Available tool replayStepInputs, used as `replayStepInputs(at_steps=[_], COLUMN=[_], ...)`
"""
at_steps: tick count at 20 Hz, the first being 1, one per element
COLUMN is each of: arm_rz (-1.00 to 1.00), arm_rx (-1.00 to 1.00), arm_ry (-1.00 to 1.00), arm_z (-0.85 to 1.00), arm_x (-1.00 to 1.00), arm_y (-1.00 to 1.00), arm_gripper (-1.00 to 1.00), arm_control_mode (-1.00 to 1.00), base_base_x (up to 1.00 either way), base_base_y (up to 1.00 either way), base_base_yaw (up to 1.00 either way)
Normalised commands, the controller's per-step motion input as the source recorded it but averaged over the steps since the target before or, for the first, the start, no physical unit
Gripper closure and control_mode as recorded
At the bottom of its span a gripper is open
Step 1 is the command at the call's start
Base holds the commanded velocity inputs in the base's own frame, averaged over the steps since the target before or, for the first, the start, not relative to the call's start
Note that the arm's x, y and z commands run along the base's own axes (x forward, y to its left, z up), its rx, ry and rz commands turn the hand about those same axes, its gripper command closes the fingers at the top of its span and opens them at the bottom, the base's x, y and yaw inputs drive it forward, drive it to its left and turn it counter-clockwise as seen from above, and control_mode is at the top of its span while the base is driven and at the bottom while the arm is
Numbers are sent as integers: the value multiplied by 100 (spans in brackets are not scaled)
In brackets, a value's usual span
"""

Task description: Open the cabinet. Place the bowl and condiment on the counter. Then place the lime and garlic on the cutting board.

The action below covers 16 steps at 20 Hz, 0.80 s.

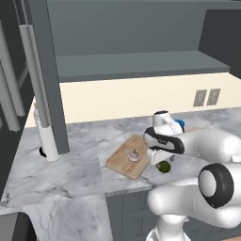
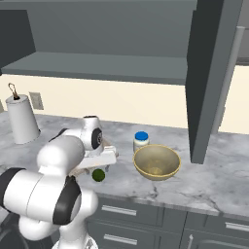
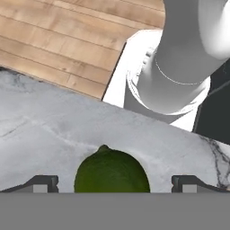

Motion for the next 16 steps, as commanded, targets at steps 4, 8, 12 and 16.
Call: replayStepInputs(at_steps=[4, 8, 12, 16], arm_rz=[16, 11, 6, 4], arm_rx=[-4, 0, 0, 0], arm_ry=[9, 3, 0, 0], arm_z=[-2, -19, -25, -20], arm_x=[0, 0, 0, 0], arm_y=[0, 0, 0, -4], arm_gripper=[-100, -100, -100, -100], arm_control_mode=[-100, -100, -100, -100], base_base_x=[0, 0, 0, 0], base_base_y=[0, 0, 0, 0], base_base_yaw=[0, 0, 0, 0])
